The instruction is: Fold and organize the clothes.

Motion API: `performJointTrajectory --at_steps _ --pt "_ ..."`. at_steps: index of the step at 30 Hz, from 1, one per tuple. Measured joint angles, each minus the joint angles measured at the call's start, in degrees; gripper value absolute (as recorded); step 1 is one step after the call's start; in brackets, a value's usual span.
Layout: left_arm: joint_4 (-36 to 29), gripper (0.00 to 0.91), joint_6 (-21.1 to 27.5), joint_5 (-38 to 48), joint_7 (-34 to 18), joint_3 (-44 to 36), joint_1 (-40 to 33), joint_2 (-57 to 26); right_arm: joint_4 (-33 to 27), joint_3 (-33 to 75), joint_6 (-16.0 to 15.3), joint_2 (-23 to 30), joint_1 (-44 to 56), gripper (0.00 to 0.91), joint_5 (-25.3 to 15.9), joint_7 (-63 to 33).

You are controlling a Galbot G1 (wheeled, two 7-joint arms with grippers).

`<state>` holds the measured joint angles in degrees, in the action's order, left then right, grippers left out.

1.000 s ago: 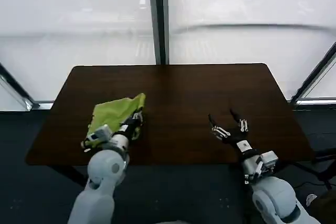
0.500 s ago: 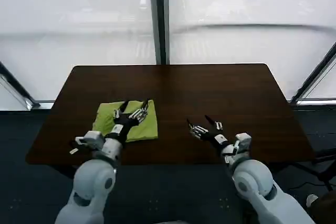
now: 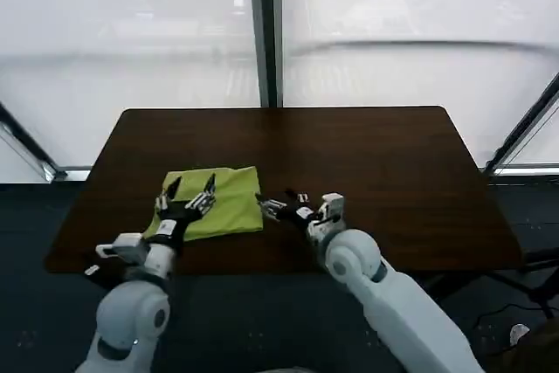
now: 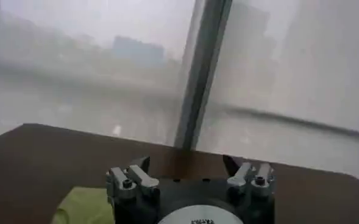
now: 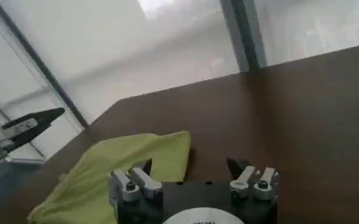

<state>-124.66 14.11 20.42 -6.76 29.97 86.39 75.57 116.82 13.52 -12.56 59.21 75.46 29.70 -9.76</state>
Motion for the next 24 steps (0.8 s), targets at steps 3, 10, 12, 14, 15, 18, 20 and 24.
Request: performJointTrajectory --at_steps 3,10,12,14,15,18,20,24 --pt "-0.5 0.878 -2.0 -0.3 0.0 0.0 1.0 -1.6 1.2 2.0 7.5 0.1 3.0 0.878 -4.3 -0.8" --pt "-2.3 0.878 -5.9 0.0 -1.7 1.1 6.1 -6.4 5.0 11.2 19.5 2.4 14.0 0.878 -11.8 -3.4" --pt "-2.7 0.878 -7.1 0.4 -2.8 1.8 8.2 -8.0 6.5 14.5 20.0 3.1 17.7 0.878 -12.6 -3.5" --pt "-3.3 0.878 -7.1 0.5 -3.1 2.2 10.5 -9.4 7.9 17.4 19.6 3.8 21.2 0.878 -12.9 -3.6" --pt "-3.7 0.878 -7.2 0.5 -3.1 2.4 11.7 -10.1 8.5 18.7 19.2 4.1 23.0 0.878 -12.8 -3.8" --pt "-4.7 0.878 -7.4 0.2 -3.0 3.3 15.5 -11.4 10.2 21.5 18.0 4.9 27.9 0.878 -12.6 -4.0" --pt "-5.4 0.878 -7.5 0.1 -2.7 4.1 17.9 -11.9 11.1 22.4 17.0 5.1 30.6 0.878 -11.9 -4.2" --pt "-6.4 0.878 -7.4 0.3 -1.5 5.7 21.5 -12.3 12.9 22.8 15.4 5.2 34.8 0.878 -11.4 -4.4"
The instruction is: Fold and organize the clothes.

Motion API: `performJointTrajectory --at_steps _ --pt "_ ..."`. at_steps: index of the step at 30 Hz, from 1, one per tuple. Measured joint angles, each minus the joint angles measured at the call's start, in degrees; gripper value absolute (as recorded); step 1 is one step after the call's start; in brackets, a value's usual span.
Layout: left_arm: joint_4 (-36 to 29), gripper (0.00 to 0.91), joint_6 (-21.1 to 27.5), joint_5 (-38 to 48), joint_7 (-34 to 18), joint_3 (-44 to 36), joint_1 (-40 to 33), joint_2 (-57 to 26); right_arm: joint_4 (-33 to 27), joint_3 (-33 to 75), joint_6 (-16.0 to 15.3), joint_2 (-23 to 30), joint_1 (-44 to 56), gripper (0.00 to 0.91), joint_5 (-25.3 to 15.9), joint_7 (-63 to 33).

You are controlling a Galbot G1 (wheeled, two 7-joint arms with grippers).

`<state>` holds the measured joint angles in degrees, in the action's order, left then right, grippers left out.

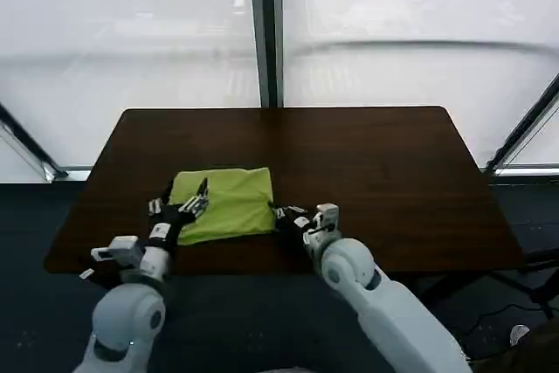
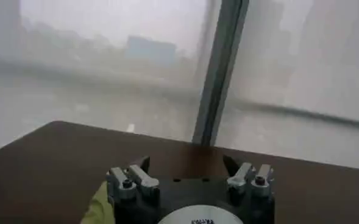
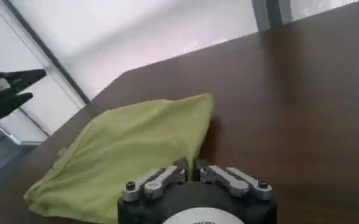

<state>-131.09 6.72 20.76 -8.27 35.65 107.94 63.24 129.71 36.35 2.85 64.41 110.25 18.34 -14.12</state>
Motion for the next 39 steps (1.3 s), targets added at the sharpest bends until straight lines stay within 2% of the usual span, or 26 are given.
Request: performJointTrajectory --at_steps 10,25,30,39 --pt "-0.4 0.878 0.7 0.3 -1.0 1.8 3.8 1.2 2.6 -2.5 -0.1 1.5 3.4 0.878 -0.7 0.2" --pt "-2.2 0.878 1.2 -0.5 -0.5 2.9 6.5 1.1 2.9 -3.4 -0.3 1.8 3.4 0.878 -0.6 0.2" --pt "-3.1 0.878 0.8 -0.7 1.9 3.6 7.8 1.2 3.3 -3.3 -0.3 1.9 3.7 0.878 -0.6 0.3" --pt "-4.1 0.878 1.4 -0.7 2.2 5.1 10.2 1.5 3.5 -3.6 -0.5 1.9 4.0 0.878 -0.9 0.2"
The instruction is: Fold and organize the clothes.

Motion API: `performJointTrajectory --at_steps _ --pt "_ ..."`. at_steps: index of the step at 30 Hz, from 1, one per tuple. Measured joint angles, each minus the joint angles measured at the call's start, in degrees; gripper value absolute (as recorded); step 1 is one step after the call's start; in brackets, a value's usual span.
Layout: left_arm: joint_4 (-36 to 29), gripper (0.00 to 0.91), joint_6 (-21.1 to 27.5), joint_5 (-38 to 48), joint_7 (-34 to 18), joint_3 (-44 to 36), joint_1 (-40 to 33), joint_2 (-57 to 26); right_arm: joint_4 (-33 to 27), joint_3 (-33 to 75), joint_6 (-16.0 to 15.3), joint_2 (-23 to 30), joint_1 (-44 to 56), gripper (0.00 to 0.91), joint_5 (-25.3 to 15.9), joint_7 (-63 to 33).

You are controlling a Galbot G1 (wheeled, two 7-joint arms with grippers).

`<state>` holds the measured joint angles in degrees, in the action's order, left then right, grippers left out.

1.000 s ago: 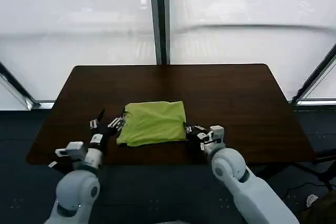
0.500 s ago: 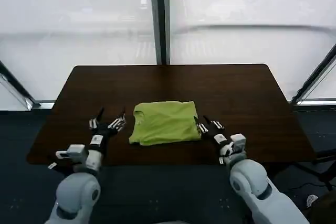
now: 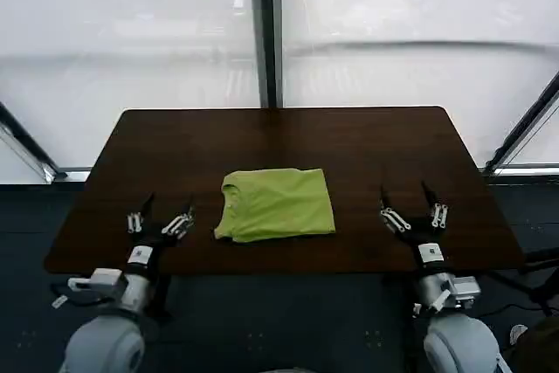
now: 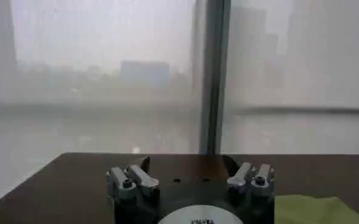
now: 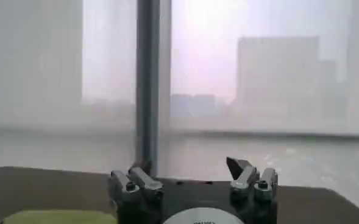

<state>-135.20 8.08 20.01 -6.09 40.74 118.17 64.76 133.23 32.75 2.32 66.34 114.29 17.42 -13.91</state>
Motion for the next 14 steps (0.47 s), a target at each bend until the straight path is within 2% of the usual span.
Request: performJointTrajectory --at_steps 14 --pt "-1.4 0.878 0.8 0.7 0.6 1.2 1.3 0.4 0.5 -0.7 -0.6 0.0 1.3 0.878 0.0 -0.1"
